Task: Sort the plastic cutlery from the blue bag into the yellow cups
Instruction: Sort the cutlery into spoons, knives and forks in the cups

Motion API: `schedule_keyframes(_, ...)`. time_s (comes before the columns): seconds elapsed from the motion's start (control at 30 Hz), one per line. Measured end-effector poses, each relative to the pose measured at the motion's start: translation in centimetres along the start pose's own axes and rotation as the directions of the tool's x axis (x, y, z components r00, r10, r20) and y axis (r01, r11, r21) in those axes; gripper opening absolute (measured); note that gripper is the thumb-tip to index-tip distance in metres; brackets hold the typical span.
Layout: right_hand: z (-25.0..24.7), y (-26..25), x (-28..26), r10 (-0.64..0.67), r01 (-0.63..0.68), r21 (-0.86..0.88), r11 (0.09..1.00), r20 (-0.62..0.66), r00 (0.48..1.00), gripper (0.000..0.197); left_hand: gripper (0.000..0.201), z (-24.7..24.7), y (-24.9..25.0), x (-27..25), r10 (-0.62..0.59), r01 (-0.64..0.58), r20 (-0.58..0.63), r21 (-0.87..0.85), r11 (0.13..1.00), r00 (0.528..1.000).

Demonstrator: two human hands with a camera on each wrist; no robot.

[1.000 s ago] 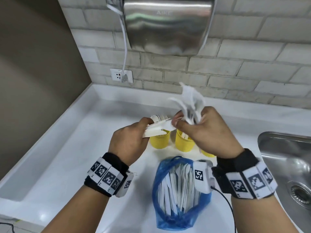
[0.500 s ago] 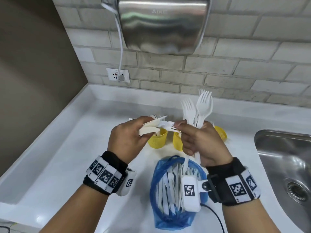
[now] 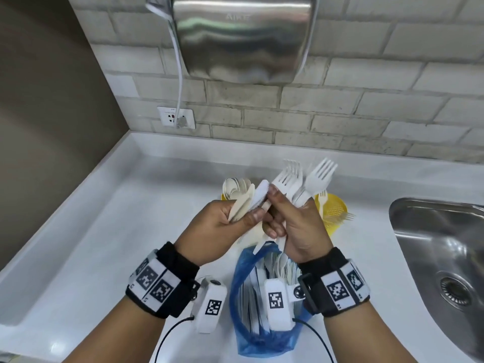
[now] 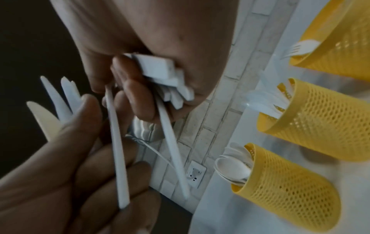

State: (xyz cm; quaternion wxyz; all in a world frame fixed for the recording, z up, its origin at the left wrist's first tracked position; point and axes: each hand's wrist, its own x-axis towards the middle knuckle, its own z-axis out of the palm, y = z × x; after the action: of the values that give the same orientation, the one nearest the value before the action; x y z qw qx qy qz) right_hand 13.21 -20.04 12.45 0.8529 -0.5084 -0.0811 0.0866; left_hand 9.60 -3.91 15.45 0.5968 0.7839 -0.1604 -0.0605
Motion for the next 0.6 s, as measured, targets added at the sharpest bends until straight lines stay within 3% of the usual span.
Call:
schedule_keyframes(0.07,-0.4,0.2,0.2,-0.035,0.033,-0.049,0.998,-0.024,0.999,0.039,0.027,0.2,0.0,0.0,-0.022,0.021,-0.019,-0.015,1.0,1.0)
schedule_keyframes(0.13,-0.5,0.1,0.5,-0.058,0.048,-0.093,0.995,-0.108,0.992,0.03,0.028,0.1,-0.7,0.1,-0.087,0.077,-0.131,-0.077,0.994,0.988)
schedule_keyframes(0.2,-0.2,-0.4,0.8,-0.067,0.055,-0.066,0.996,-0.193,0.979,0.032,0.033,0.1,-1.9,0.4,-0.197,0.138,-0.268,-0.227,0.964,0.943)
schedule_keyframes(0.27,0.4,-1.2,0.9,-0.112,0.105,-0.047,0.993,-0.193,0.975,0.035,0.039,0.2,-2.7,0.6,-0.299,0.161,-0.313,-0.398,0.903,0.902)
schedule_keyframes(0.43,2.0,-2.1,0.4,-0.289,0.262,-0.249,0.932,-0.079,0.954,0.047,0.042,0.5,-3.5,1.2,-0.486,0.336,-0.102,-0.6,0.726,0.868)
schedule_keyframes(0.5,2.5,-1.6,0.2,-0.296,0.267,-0.306,0.914,-0.05,0.954,0.035,0.035,0.7,-3.5,1.5,-0.513,0.35,-0.024,-0.703,0.619,0.858)
schedule_keyframes(0.6,3.2,-0.4,-0.2,-0.279,0.262,-0.302,0.916,-0.012,0.96,0.015,0.034,0.8,-3.2,1.9,-0.43,0.318,0.066,-0.775,0.546,0.9)
